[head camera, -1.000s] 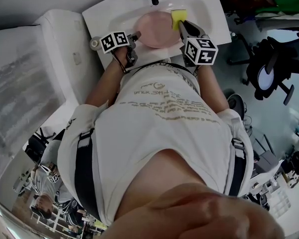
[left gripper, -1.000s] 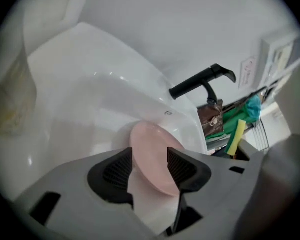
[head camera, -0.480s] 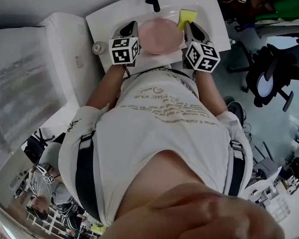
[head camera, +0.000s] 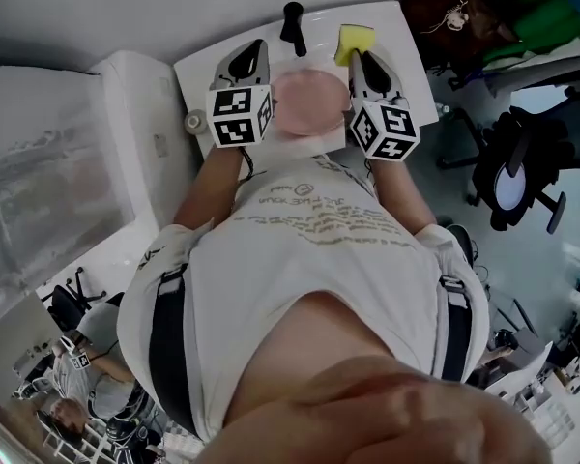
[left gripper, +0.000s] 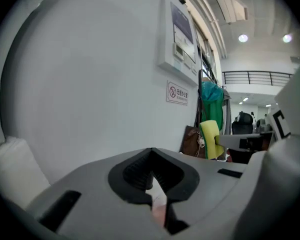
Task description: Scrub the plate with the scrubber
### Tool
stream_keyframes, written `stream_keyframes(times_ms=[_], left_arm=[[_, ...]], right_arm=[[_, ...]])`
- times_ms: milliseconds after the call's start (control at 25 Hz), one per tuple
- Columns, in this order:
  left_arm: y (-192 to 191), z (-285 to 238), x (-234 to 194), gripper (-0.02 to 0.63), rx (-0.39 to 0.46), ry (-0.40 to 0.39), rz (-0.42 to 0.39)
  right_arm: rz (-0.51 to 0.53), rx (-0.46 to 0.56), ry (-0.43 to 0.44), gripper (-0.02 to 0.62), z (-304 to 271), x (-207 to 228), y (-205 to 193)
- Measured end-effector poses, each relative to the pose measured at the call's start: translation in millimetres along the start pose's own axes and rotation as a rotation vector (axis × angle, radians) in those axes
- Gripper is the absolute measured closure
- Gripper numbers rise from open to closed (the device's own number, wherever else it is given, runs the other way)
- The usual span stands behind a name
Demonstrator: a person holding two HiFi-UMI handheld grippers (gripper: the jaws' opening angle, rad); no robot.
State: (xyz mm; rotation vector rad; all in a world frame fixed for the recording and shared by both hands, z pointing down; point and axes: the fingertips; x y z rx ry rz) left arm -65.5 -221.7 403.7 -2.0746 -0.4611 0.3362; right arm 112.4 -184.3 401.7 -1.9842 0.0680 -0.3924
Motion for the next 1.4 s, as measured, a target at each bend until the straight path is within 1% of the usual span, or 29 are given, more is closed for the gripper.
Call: stream_keyframes(times_ms=[80,200,280,440,600,960,1200,1400], left_arm=[[14.5,7.2,3.9,0.584,0.016,0.014,-0.03],[29.3,16.7,9.9,0.584,0.038,0.002,-0.023],[34.2,20.9,12.5,0.584,0.047,-0.001,-0.017],[32.0,22.4,15.7,0.584,0.043,-0.006,-0.002],[27.9,22.3,17.5,0.584,0.026,-0.002,-0.008],[19.9,23.9,22.1,0.584,0.0,0.004,0.005],[25.5,31.1,23.5,0.584,0.02,0.004,0.017],[23.2,31.1,20.9,0.584,0.021,0.008,0.037]], right_arm=[[0.006,0.067,0.011,0.541,7.9,-7.1,21.2],[0.064,0.155,0.012,0.541,23.2,-18.5,46.8],[0.091,0.182,0.001,0.541,29.1,-20.6,55.1],[0.102,0.164,-0.029,0.545,28.6,-15.1,53.2],[0.084,0.149,-0.038,0.546,28.0,-10.8,47.9],[0.062,0.121,0.002,0.546,25.0,-12.1,39.8],[0.081,0.125,0.019,0.546,26.4,-17.1,44.2],[0.072,0.107,0.026,0.545,21.4,-16.0,41.6]])
Point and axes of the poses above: the fingertips, and each gripper's own axes: z backward along the fingers, x to its right, y out of its top, and after that the axes turned 13 degrees about -x, right-handed
